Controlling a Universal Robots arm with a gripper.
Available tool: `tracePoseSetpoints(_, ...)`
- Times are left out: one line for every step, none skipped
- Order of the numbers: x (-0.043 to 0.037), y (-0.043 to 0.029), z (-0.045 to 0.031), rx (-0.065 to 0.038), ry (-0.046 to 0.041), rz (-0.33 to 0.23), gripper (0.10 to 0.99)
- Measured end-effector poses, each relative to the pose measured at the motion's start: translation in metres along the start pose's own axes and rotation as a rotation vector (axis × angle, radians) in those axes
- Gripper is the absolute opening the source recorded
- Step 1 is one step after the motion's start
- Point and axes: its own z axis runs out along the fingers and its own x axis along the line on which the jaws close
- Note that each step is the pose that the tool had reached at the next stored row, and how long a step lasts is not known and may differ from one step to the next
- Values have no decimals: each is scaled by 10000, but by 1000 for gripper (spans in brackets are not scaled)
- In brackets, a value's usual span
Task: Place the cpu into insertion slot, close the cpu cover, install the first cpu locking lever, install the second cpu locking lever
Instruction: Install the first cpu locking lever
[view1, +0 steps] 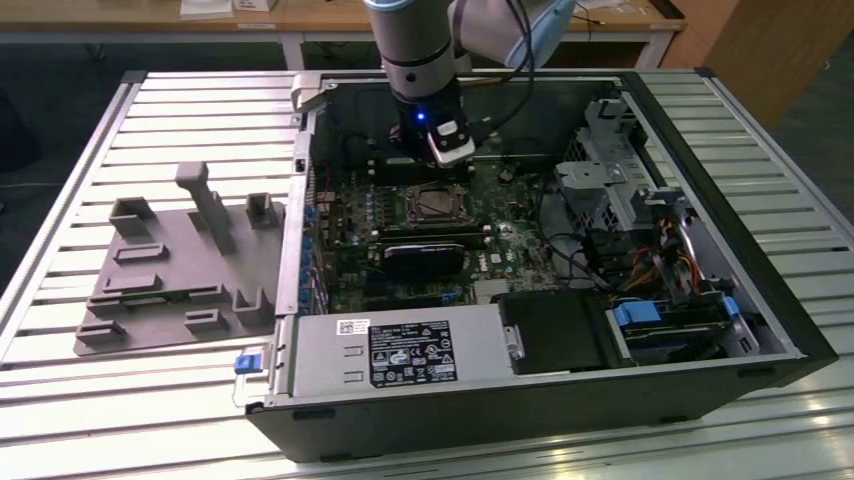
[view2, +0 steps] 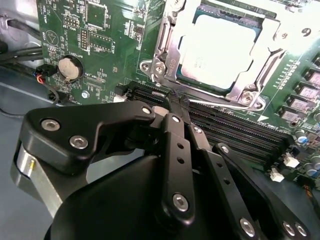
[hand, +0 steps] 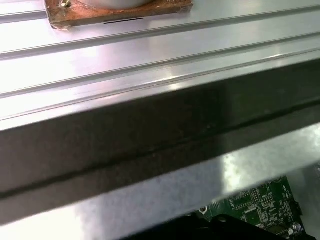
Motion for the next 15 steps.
tracePoseSetpoints(1, 1, 3, 11, -12, 60, 106)
tracePoseSetpoints(5, 4, 4, 26, -24, 127, 106)
tracePoseSetpoints(8, 6, 6, 39, -36, 188, 106)
tracePoseSetpoints(12, 7, 7, 49, -47, 246, 106)
tracePoseSetpoints(17, 9, 8, 60, -60, 309, 106)
tracePoseSetpoints(24, 10, 10, 70, -71, 367, 106)
tracePoseSetpoints(29, 11, 12, 80, -82, 422, 106)
tracePoseSetpoints(32, 12, 15, 92, -93, 479, 106)
tracePoseSetpoints(36, 14, 18, 106, -105, 543, 106)
tracePoseSetpoints(39, 15, 22, 121, -119, 617, 106)
tracePoseSetpoints(42, 16, 27, 135, -131, 683, 106)
tracePoseSetpoints(45, 18, 32, 147, -143, 740, 106)
tracePoseSetpoints(48, 20, 37, 155, -154, 795, 106)
tracePoseSetpoints(51, 23, 41, 166, -165, 850, 106)
tracePoseSetpoints(54, 25, 44, 176, -175, 904, 106)
